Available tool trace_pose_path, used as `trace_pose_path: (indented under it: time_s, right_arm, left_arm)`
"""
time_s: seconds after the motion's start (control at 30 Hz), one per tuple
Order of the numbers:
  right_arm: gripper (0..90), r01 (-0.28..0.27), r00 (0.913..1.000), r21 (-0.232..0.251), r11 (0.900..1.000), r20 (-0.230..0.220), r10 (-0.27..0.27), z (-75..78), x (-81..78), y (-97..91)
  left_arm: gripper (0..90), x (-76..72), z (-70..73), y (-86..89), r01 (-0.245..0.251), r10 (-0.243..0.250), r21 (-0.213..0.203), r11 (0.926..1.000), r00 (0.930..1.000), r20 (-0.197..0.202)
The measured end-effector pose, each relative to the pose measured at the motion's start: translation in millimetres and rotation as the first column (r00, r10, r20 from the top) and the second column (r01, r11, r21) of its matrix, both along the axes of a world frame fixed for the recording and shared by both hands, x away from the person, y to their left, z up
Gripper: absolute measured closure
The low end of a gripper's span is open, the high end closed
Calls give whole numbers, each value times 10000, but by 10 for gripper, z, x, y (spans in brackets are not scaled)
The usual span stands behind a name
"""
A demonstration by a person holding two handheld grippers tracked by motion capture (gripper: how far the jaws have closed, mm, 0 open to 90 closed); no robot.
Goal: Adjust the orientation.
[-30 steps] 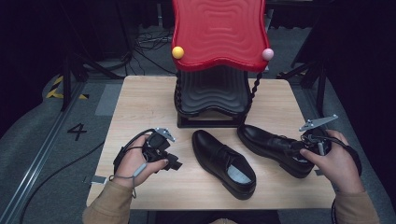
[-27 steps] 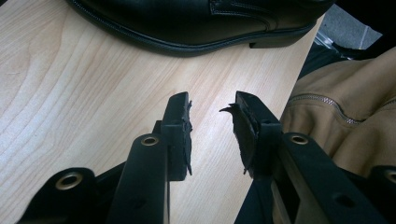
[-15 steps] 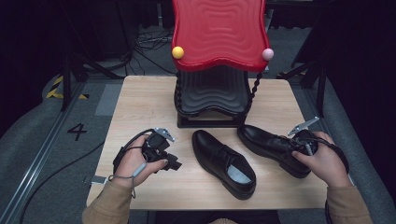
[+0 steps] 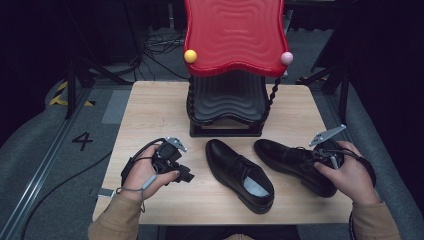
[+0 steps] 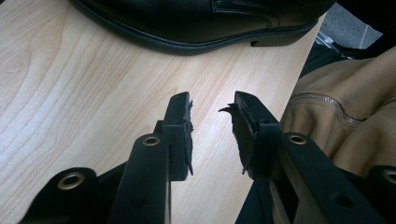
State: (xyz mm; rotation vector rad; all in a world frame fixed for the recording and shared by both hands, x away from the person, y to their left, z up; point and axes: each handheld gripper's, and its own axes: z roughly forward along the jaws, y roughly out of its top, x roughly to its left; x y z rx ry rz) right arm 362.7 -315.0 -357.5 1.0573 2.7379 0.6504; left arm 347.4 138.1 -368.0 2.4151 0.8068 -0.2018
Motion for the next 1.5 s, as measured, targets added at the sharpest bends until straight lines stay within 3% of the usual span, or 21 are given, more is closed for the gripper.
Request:
trace_pose_path:
  time_s: [0.13, 0.27, 0.47, 0.6, 0.7, 0.9, 1.07, 1.33, 1.5]
  right_arm:
    - [856, -313, 9989, 316, 9990, 361, 301, 84, -56, 109]
    - [856, -456, 9970, 340, 9984, 638, 433, 85, -67, 249]
    - [853, -604, 9931, 225, 9979, 1024, 578, -119, 60, 579]
    - [839, -499, 9915, -298, 9983, 1189, 531, -246, 104, 757]
    - [829, -398, 9942, -256, 9989, 987, 421, -232, 80, 805]
    - [797, -579, 9983, 128, 9982, -45, 580, -277, 3, 962]
    - [801, -650, 9979, 104, 9978, 13, 649, -281, -48, 1058]
    - [795, -140, 9974, 1043, 9944, -694, 213, -287, -17, 985]
    - [675, 183, 9968, 613, 9979, -790, -135, -240, -34, 974]
  left_arm:
    - [677, -8, -5, 5, -18, 18, 29, 10000, 10000, -10]
    - [677, -17, -11, 19, -79, 79, 61, 10000, 10000, -25]
    - [678, -41, -19, 52, -188, 189, 95, 9998, 9998, -73]
    - [678, -50, -24, 76, -261, 262, 81, 9996, 9996, -98]
    - [678, -49, -32, 71, -251, 252, 116, 9996, 9996, -95]
    - [677, -59, -20, 72, -250, 251, 93, 9996, 9996, -89]
    - [676, -47, -39, 67, -240, 241, 113, 9996, 9996, -154]
    - [674, -38, -38, 64, -212, 214, 117, 9997, 9997, -144]
    - [673, -34, -47, 56, -166, 169, 147, 9998, 9997, -183]
